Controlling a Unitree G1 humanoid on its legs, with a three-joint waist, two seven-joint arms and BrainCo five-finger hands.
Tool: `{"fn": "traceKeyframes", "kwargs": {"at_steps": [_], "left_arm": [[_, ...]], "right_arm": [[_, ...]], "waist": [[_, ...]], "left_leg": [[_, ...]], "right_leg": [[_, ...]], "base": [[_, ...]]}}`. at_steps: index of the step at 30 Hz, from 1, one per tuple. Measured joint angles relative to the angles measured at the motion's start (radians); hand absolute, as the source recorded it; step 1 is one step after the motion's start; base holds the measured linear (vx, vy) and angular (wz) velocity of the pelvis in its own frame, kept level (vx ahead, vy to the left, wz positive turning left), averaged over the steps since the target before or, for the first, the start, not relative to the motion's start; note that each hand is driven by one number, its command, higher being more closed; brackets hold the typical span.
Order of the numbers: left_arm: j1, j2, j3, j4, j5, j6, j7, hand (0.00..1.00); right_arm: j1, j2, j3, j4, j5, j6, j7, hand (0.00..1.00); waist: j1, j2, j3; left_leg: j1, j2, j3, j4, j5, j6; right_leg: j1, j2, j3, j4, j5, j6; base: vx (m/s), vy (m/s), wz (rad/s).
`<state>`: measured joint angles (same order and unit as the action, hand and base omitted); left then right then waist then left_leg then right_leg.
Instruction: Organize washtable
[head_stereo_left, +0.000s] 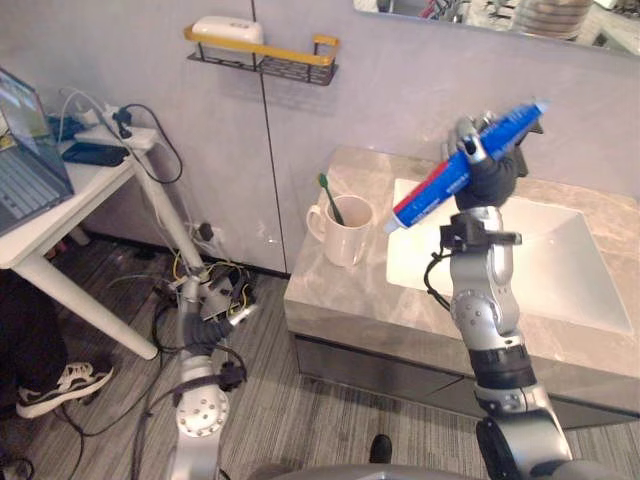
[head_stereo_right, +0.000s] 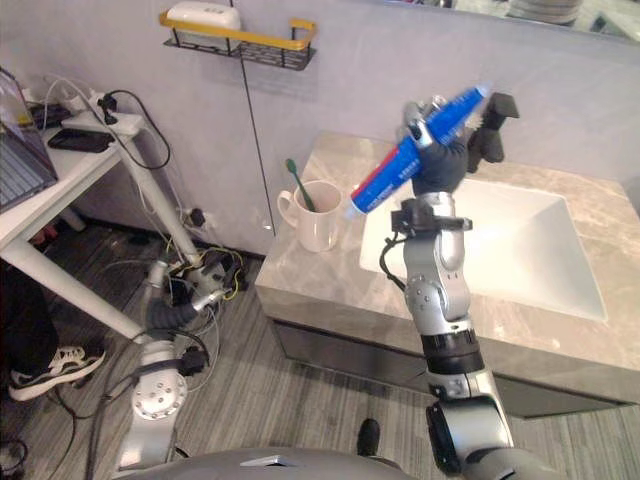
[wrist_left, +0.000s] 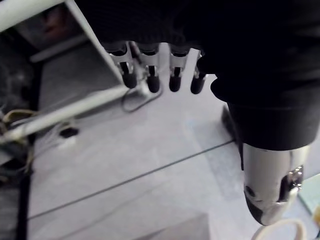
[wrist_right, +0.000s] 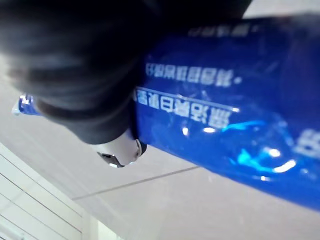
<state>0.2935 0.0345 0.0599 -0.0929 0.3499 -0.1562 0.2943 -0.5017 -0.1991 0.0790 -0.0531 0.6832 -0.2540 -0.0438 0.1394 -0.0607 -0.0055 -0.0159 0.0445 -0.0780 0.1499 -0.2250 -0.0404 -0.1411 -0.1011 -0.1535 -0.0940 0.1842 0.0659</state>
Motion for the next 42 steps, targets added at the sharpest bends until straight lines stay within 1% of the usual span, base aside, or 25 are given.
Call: {"fn": "traceKeyframes", "kwargs": {"at_steps": [1,4,8,14,17,20,29,30,36,42], "left_arm": [[0.001,-0.002,-0.028,0.02,-0.014,0.001,-0.022,0.0],[0.009,-0.001,-0.061,0.024,-0.022,0.001,-0.055,0.0],[0.017,0.0,-0.083,0.064,-0.03,0.0,-0.084,0.0],[0.021,0.006,-0.117,0.099,-0.031,0.0,-0.092,0.0],[0.02,0.009,-0.132,0.114,-0.031,-0.001,-0.092,0.0],[0.021,0.01,-0.139,0.135,-0.031,-0.001,-0.092,0.0],[0.013,0.008,-0.143,0.136,-0.031,-0.002,-0.092,0.0],[0.012,0.009,-0.149,0.143,-0.03,-0.002,-0.092,0.0],[0.006,0.009,-0.158,0.173,-0.03,-0.002,-0.091,0.0],[-0.014,0.01,-0.176,0.181,-0.03,-0.003,-0.089,0.0]], "right_arm": [[-0.037,-0.007,0.021,0.029,-0.028,0.008,-0.001,1.0],[-0.095,-0.019,0.053,0.082,-0.078,0.027,-0.005,1.0],[-0.14,-0.028,0.09,0.102,-0.127,0.032,-0.02,1.0],[-0.256,-0.064,0.157,0.152,-0.225,0.049,-0.032,1.0],[-0.296,-0.072,0.164,0.18,-0.282,0.05,-0.04,1.0],[-0.306,-0.092,0.164,0.18,-0.312,0.05,-0.047,1.0],[-0.307,-0.137,0.145,0.179,-0.337,0.049,-0.073,1.0],[-0.307,-0.138,0.129,0.179,-0.351,0.049,-0.078,1.0],[-0.329,-0.138,0.085,0.178,-0.354,0.047,-0.111,1.0],[-0.33,-0.137,0.074,0.168,-0.365,0.044,-0.115,1.0]], "waist": [[0.011,0.0,0.0],[0.013,0.0,0.0],[0.023,0.0,0.0],[0.035,0.0,0.0],[0.035,0.0,0.0],[0.035,0.0,0.0],[0.034,0.001,0.001],[0.034,0.001,0.001],[0.034,0.002,0.001],[0.034,0.004,0.003]], "left_leg": [[0.0,0.001,-0.002,0.0,0.0,0.0],[-0.004,-0.001,-0.012,0.005,0.0,0.0],[-0.005,-0.005,-0.012,0.004,0.0,0.0],[-0.006,-0.006,-0.014,0.005,0.001,0.001],[-0.011,-0.006,-0.015,0.009,0.001,0.002],[-0.016,-0.006,-0.016,0.008,0.001,0.002],[-0.042,-0.003,-0.02,0.017,0.002,-0.001],[-0.042,-0.003,-0.02,0.017,0.002,-0.001],[-0.042,-0.004,-0.019,0.016,0.002,-0.001],[-0.042,-0.005,-0.019,0.016,0.002,0.0]], "right_leg": [[0.0,0.0,-0.001,0.001,0.0,0.0],[0.0,-0.006,-0.011,0.001,0.001,0.001],[0.0,-0.01,-0.012,0.001,0.004,0.005],[-0.001,-0.011,-0.014,0.001,0.006,0.007],[-0.001,-0.012,-0.016,0.001,0.006,0.007],[-0.002,-0.012,-0.018,0.001,0.006,0.007],[-0.019,-0.009,-0.022,0.001,0.004,0.005],[-0.019,-0.01,-0.022,0.001,0.004,0.005],[-0.021,-0.011,-0.021,0.001,0.004,0.005],[-0.021,-0.011,-0.02,0.001,0.004,0.005]], "base": [[0.08,0.014,0.07],[0.06,0.026,0.1],[0.02,0.018,0.02],[0.0,0.0,0.0],[-0.02,-0.01,0.02],[-0.04,-0.015,0.02],[-0.02,-0.015,0.01],[0.0,0.0,0.0],[0.0,0.0,0.0],[0.0,0.0,0.0]]}}
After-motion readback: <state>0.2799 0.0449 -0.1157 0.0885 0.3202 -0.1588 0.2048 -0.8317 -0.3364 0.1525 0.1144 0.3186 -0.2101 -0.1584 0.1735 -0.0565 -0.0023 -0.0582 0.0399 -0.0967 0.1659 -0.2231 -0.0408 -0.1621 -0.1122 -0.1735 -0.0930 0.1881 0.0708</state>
